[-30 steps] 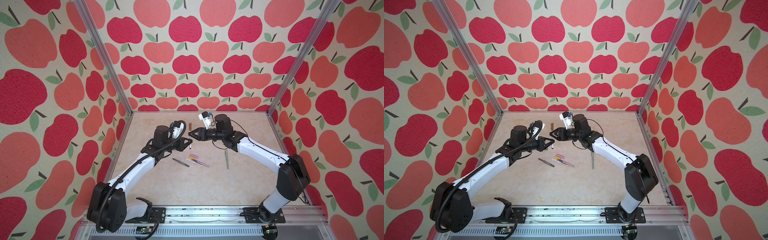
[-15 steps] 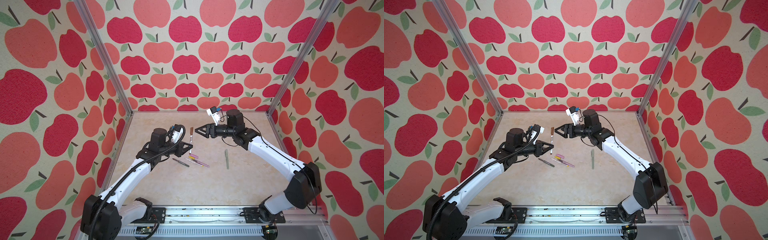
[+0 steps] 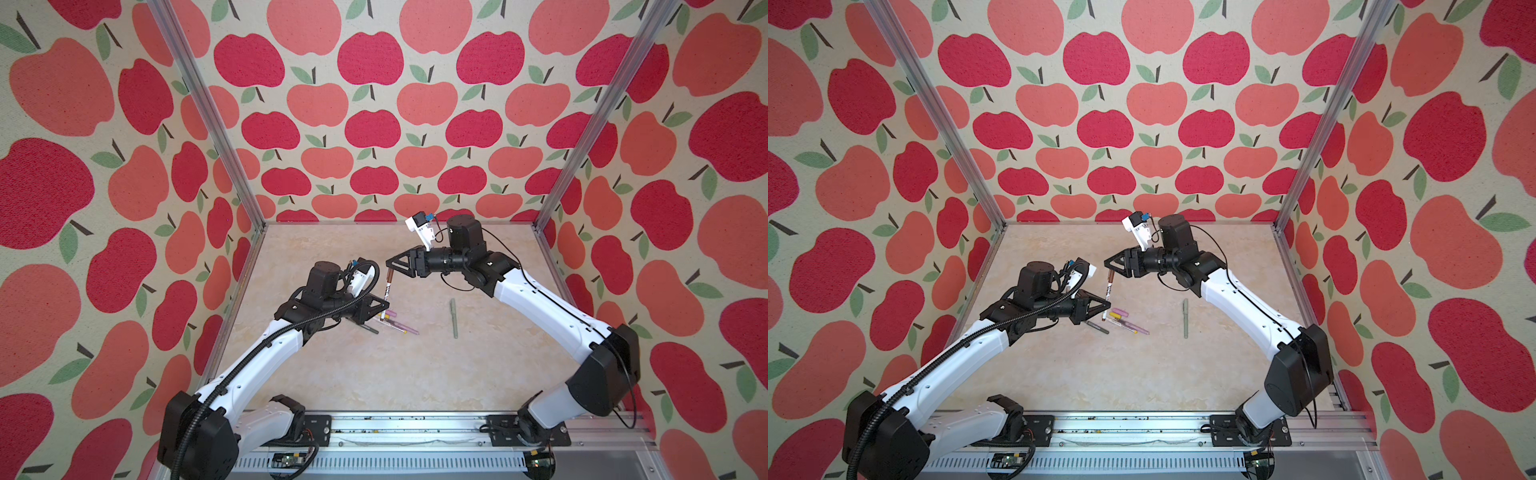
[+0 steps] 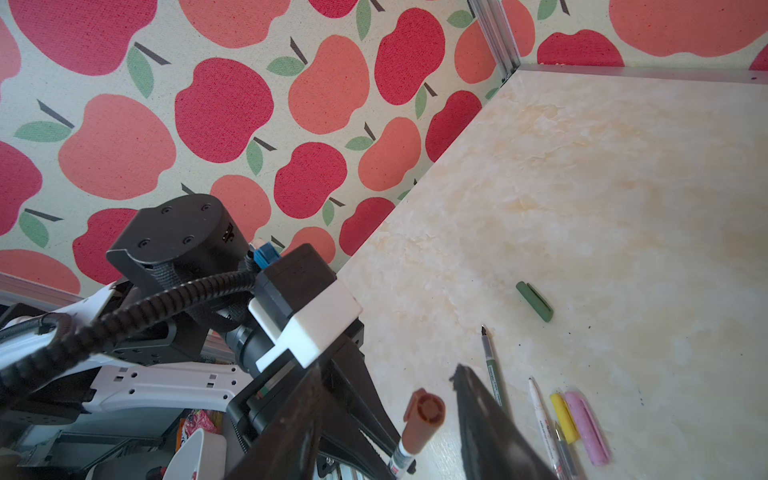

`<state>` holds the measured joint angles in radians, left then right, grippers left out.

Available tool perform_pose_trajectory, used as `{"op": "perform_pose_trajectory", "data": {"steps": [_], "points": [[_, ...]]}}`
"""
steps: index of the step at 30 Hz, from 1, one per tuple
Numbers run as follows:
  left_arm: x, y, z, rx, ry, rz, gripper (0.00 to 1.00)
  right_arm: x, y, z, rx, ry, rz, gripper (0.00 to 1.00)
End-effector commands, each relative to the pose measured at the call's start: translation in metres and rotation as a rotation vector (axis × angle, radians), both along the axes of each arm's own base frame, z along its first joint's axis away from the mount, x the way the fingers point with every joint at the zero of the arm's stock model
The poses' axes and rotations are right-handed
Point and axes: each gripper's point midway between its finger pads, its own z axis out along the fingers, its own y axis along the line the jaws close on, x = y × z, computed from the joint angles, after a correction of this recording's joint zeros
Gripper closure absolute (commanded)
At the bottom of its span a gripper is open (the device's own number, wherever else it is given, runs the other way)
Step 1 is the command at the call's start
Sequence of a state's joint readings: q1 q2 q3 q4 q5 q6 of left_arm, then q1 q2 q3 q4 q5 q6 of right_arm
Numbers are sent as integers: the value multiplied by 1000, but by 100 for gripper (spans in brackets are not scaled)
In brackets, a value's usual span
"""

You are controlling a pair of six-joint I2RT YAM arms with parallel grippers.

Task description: Insert the pens into the pen caps

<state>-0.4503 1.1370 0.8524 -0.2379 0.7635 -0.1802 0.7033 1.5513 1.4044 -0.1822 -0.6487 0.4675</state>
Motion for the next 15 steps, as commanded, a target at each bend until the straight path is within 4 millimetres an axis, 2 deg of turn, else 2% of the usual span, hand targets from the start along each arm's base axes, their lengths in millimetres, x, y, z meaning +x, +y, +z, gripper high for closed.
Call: {"op": "perform_pose_trajectory", "data": {"steps": [1, 9, 15], "points": [[0, -1, 7, 7, -39, -14, 98, 0, 3, -7, -33, -5, 13, 47], [-2, -3, 9, 4, -47, -21, 98, 5, 4, -9, -52, -10, 4, 48], [0, -4, 10, 1, -52, -22, 98, 4, 6, -14, -58, 5, 10, 62]]}}
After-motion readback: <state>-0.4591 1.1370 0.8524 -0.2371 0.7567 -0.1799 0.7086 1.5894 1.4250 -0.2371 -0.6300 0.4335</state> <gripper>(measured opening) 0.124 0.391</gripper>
